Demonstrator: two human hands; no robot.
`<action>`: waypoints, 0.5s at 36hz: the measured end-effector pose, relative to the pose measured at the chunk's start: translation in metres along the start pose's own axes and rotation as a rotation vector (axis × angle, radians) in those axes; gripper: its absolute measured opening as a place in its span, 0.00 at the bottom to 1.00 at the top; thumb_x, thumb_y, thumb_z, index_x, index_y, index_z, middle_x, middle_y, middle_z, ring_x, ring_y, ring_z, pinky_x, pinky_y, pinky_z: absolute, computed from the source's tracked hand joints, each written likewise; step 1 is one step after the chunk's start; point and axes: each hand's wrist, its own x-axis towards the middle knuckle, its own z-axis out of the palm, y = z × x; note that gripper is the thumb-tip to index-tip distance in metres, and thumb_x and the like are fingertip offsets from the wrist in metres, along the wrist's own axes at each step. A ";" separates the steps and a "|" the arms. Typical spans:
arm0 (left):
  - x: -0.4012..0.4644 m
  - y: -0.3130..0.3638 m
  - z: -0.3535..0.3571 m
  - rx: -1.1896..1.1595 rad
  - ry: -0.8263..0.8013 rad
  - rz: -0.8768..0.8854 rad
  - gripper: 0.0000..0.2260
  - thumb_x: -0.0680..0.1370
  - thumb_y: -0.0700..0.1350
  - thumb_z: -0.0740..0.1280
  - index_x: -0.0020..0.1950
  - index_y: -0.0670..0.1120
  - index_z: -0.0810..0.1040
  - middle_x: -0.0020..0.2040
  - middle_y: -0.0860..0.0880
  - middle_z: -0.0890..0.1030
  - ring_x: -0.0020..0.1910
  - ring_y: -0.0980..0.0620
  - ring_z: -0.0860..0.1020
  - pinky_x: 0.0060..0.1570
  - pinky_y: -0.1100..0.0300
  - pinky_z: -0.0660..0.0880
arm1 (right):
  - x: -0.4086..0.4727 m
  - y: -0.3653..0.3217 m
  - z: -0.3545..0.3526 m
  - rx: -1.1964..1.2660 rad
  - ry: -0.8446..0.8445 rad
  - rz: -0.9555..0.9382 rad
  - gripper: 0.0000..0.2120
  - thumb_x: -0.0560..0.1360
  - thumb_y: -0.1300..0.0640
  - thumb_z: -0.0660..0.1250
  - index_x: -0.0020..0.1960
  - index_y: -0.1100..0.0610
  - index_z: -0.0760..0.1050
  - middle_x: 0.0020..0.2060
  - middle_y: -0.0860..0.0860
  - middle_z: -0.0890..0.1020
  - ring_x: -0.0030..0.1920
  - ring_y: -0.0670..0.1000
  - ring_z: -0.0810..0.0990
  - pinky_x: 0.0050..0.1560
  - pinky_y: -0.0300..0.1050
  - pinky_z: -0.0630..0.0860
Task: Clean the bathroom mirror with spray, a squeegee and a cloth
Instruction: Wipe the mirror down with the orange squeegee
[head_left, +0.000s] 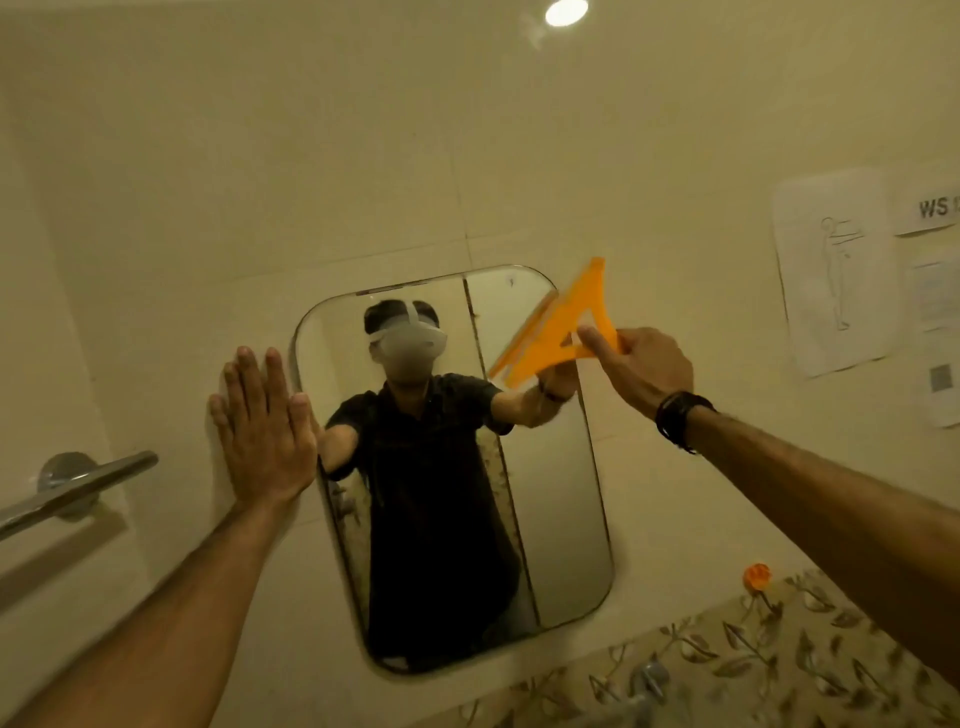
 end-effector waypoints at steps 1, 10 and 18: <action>-0.001 0.000 0.000 0.001 0.002 -0.002 0.28 0.84 0.54 0.43 0.84 0.49 0.44 0.84 0.47 0.44 0.83 0.48 0.43 0.80 0.47 0.39 | 0.007 -0.012 -0.003 0.050 0.008 -0.004 0.30 0.77 0.29 0.54 0.32 0.53 0.67 0.26 0.48 0.67 0.27 0.49 0.65 0.30 0.41 0.59; -0.002 -0.002 0.003 -0.008 0.027 0.003 0.28 0.85 0.54 0.44 0.84 0.49 0.45 0.84 0.47 0.45 0.83 0.47 0.44 0.80 0.46 0.41 | 0.035 -0.054 0.012 0.117 -0.197 0.073 0.24 0.80 0.33 0.54 0.41 0.50 0.76 0.36 0.48 0.81 0.38 0.50 0.80 0.40 0.44 0.76; -0.005 -0.001 0.005 -0.018 0.085 0.012 0.27 0.85 0.54 0.42 0.84 0.49 0.46 0.84 0.45 0.47 0.83 0.46 0.46 0.80 0.43 0.44 | -0.009 -0.002 0.050 0.283 -0.156 0.244 0.33 0.76 0.29 0.56 0.44 0.57 0.82 0.39 0.54 0.86 0.41 0.57 0.85 0.48 0.55 0.82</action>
